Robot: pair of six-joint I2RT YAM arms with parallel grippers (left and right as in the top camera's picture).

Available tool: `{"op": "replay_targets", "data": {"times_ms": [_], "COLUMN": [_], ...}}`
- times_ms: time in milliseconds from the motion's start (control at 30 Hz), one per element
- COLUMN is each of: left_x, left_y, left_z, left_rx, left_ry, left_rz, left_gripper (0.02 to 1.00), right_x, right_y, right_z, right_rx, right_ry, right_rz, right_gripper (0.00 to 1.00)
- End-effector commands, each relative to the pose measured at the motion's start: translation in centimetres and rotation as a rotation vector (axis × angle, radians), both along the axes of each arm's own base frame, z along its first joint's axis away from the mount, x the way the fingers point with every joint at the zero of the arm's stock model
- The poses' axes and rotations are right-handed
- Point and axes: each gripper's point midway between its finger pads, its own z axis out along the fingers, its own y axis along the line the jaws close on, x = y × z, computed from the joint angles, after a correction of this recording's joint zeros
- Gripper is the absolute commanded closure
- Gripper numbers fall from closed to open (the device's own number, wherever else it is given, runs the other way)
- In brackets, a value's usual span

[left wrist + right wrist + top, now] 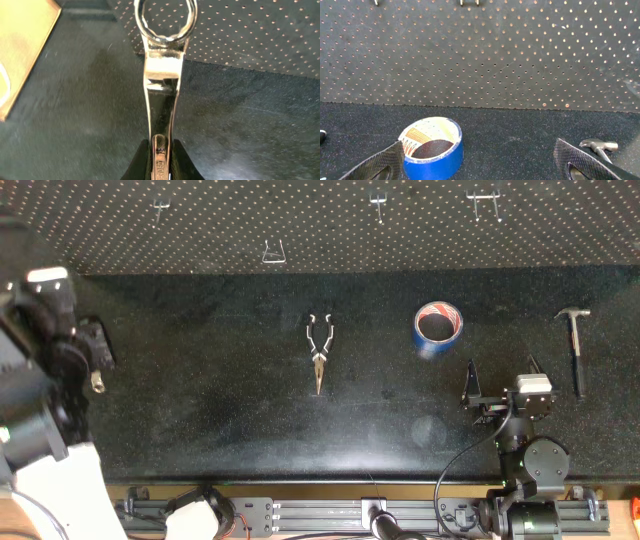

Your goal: Place Tools Onto Pegboard

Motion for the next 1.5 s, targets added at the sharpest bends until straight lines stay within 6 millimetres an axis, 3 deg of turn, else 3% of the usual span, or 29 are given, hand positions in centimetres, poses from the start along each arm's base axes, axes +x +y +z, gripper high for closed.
{"op": "replay_targets", "data": {"times_ms": [33, 100, 133, 167, 267, 300, 400, 533, 667, 800, 900, 1033, 1267, 1500], "left_x": [-1.9, -1.6, -0.4, 1.3, 4.6, 5.7, 7.6, 9.8, 11.0, 12.6, 13.2, 13.1, 13.6, 14.6], "left_y": [-1.5, -2.6, -4.4, -5.3, -4.4, -5.2, -8.1, -7.3, -7.0, -6.6, -7.3, -4.9, -6.4, -6.1], "left_z": [-7.0, -9.6, -10.2, -9.9, -8.8, -8.1, -7.0, -6.0, -6.8, -7.7, -8.0, -8.2, -8.5, -9.1], "left_rx": [-0.106, -0.072, -0.056, -0.065, -0.025, -0.008, 0.011, -0.012, -0.117, -0.097, -0.071, 0.011, -0.001, 0.006], "left_ry": [-0.069, -0.022, -0.004, -0.039, -0.131, -0.165, -0.225, -0.314, -0.341, -0.35, -0.344, -0.33, -0.329, -0.338], "left_rz": [0.078, -0.019, -0.162, -0.234, -0.25, -0.286, -0.383, -0.325, -0.253, -0.24, -0.238, -0.116, -0.158, -0.153], "left_gripper": [0.989, 0.991, 0.991, 0.989, 0.991, 0.989, 0.991, 0.991, 0.989, 0.991, 0.989, 0.989, 0.991, 0.989], "right_x": [0.0, 0.0, 0.0, 0.0, 0.0, 0.0, 0.0, 0.0, 0.0, 0.0, 0.0, 0.0, 0.0, 0.0], "right_y": [-0.1, -0.1, -0.1, -0.1, -0.1, -0.1, -0.1, -0.1, -0.1, -0.1, -0.1, -0.1, -0.1, -0.1], "right_z": [-0.1, -0.1, -0.1, -0.1, -0.1, -0.1, -0.1, -0.1, -0.1, -0.1, -0.1, -0.1, -0.1, -0.1], "right_rx": [-0.011, -0.011, -0.011, -0.011, -0.011, -0.011, -0.011, -0.011, -0.011, -0.011, -0.011, -0.011, -0.011, -0.011], "right_ry": [0.003, 0.003, 0.003, 0.003, 0.003, 0.003, 0.003, 0.003, 0.003, 0.003, 0.003, 0.003, 0.003, 0.003], "right_rz": [-0.007, -0.007, -0.007, -0.007, -0.007, -0.007, -0.007, -0.007, -0.006, -0.007, -0.007, -0.007, -0.007, -0.007], "right_gripper": [0.025, 0.025, 0.025, 0.027, 0.025, 0.025, 0.025, 0.025, 0.025, 0.025, 0.025, 0.025, 0.027, 0.025]}}
